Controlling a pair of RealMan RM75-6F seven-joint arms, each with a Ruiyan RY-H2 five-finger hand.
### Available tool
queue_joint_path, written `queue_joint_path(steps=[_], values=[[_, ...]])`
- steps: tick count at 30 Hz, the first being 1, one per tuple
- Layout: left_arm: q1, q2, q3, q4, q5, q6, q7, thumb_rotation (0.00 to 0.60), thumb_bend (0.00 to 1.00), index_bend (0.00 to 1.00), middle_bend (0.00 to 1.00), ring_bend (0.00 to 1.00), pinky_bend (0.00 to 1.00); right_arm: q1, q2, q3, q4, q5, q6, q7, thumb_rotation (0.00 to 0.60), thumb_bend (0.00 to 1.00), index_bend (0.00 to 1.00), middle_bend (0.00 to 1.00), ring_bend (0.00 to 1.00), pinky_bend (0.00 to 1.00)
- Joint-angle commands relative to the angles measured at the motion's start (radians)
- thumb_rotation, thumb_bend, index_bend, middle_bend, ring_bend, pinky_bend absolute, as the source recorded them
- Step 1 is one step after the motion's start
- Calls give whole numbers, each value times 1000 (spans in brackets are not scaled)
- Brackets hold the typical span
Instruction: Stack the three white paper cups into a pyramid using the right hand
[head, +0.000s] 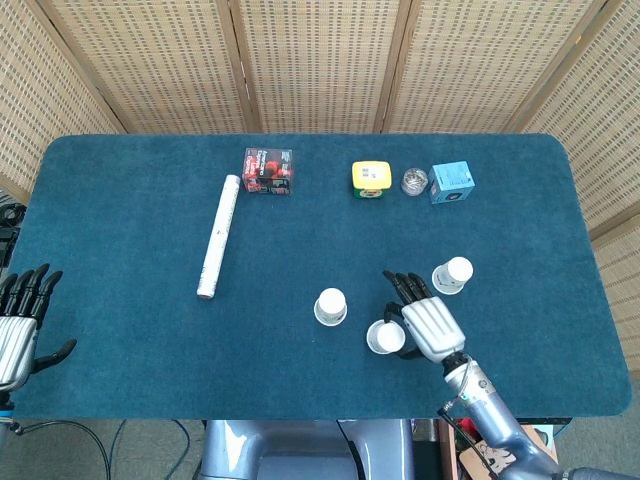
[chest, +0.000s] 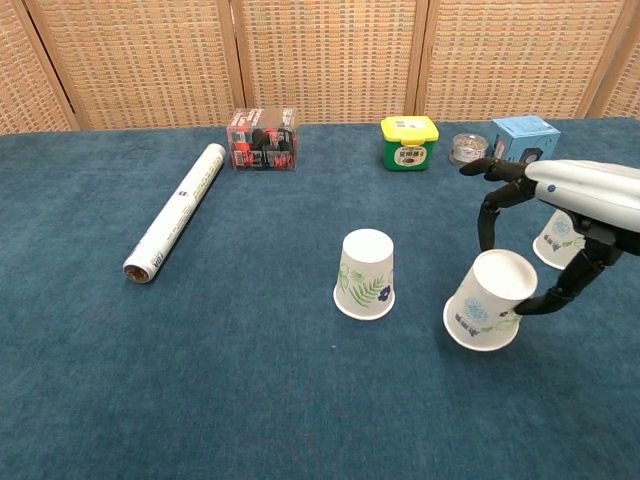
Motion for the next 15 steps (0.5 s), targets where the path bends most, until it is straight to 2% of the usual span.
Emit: queue_joint_path(steps=[1, 15], values=[[0, 0, 1, 0, 2, 1, 1, 600, 209, 0, 0, 0, 0, 30, -19, 28, 25, 58, -25, -24, 600, 80, 605, 25, 0, 0], [-7, -3, -3, 3, -11, -16, 2, 600, 209, 0, 0, 0, 0, 101, -64, 63, 93, 142, -50, -27, 600, 80, 605, 25, 0, 0]])
